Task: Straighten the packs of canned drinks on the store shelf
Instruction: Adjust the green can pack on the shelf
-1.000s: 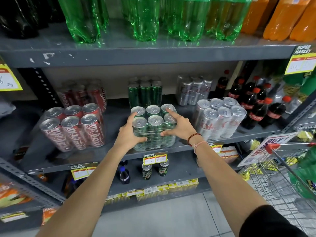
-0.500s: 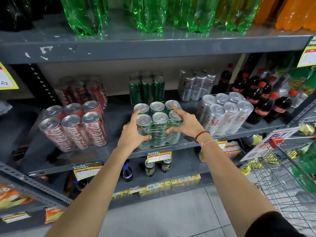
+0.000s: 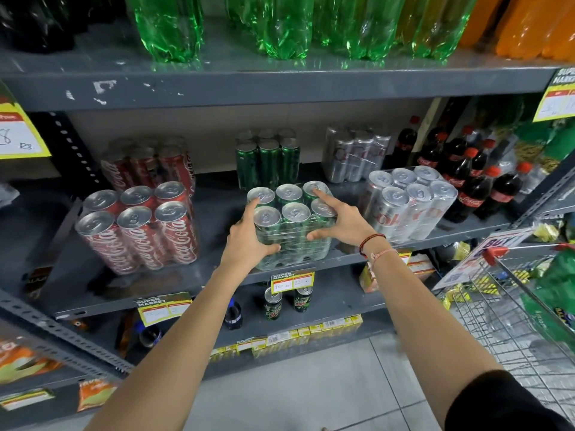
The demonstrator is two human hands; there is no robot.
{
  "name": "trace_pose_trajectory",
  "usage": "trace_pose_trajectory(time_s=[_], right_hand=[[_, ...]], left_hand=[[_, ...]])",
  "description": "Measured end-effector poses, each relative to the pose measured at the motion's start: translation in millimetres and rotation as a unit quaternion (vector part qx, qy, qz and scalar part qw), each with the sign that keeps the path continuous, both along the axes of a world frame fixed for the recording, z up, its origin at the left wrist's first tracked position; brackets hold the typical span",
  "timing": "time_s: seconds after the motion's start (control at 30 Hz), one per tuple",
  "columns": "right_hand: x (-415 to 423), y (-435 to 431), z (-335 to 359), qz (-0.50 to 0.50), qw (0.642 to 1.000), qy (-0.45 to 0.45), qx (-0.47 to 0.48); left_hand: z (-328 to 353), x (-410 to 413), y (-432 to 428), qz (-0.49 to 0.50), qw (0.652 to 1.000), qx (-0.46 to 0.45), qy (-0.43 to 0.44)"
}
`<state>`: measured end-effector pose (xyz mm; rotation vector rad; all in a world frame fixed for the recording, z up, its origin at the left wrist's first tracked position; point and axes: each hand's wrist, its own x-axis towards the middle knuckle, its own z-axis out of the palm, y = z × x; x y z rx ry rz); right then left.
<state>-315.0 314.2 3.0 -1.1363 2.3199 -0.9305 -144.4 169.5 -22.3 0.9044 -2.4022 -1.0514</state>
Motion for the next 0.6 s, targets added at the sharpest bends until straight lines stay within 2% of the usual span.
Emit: trace_pose_trajectory(time_s=[0.1, 0.17, 0.3, 0.37, 0.47, 0.6], right_hand=[[4.9, -0.6, 3.4, 0.006, 1.000, -0.016, 0.007], [14.2, -5.9, 10.6, -0.025, 1.000, -0.011, 0.003], [52.2, -38.0, 41.2, -0.074, 0.987, 0.070, -0.128], [77.6, -64.2, 50.6, -0.039, 0.982, 0.068, -0.169], [115.6, -108.8, 48.1, 0.035, 0.983, 0.065, -0.169], [152.1, -161.9, 22.8, 0.108, 0.989, 0.005, -0.097]], left_hand=[[4.5, 5.4, -3.8, -0.030, 0.999, 0.020, -0.004], [11.2, 15.9, -10.9, -0.024, 1.000, 0.008, 0.012], [31.2, 58.5, -38.2, 0.056, 0.991, -0.089, 0.086], [39.1, 85.9, -58.3, 0.108, 0.979, -0.135, 0.112], [41.0, 125.2, -93.3, 0.173, 0.962, -0.157, 0.139], [24.5, 165.7, -135.5, 0.207, 0.969, -0.086, 0.102]])
